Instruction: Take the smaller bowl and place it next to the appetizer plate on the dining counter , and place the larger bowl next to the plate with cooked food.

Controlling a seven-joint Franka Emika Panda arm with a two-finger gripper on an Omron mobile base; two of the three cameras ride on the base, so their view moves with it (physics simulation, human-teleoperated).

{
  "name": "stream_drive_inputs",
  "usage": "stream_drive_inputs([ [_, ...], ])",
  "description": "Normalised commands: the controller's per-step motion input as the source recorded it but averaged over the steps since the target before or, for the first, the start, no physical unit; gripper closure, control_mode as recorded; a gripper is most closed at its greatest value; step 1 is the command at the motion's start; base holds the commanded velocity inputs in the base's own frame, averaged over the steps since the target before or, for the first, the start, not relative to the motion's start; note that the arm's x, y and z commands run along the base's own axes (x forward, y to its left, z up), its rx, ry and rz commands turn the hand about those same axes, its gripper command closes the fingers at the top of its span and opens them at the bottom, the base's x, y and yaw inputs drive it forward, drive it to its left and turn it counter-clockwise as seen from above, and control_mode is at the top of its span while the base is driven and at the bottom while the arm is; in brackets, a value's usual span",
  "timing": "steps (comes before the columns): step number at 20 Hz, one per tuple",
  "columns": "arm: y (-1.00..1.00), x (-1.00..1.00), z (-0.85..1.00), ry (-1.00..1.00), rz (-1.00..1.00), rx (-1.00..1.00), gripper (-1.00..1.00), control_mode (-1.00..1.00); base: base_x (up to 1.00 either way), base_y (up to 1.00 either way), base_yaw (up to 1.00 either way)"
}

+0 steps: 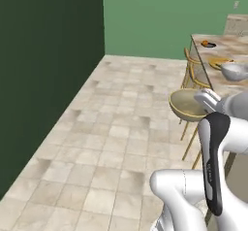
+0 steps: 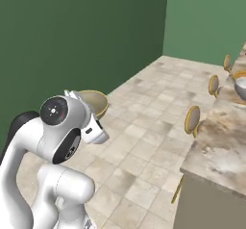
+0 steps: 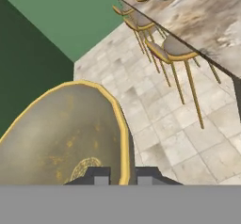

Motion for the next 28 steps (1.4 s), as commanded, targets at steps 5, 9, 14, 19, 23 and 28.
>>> stream_drive_inputs([
  [5,0.0,0.0,0.0,0.0,0.0,0.0,1.0,1.0,1.0,1.0,-0.34],
  [9,0.0,0.0,0.0,0.0,0.0,0.0,1.0,1.0,1.0,0.99,-0.2],
  [14,0.0,0.0,0.0,0.0,0.0,0.0,1.0,1.0,1.0,0.48,-0.33],
  [19,0.0,0.0,0.0,0.0,0.0,0.0,1.0,1.0,1.0,0.38,-0.34],
  [23,0.0,0.0,0.0,0.0,0.0,0.0,1.0,1.0,1.0,0.46,-0.34],
  [28,0.0,0.0,0.0,0.0,0.0,0.0,1.0,1.0,1.0,0.7,-0.42],
])
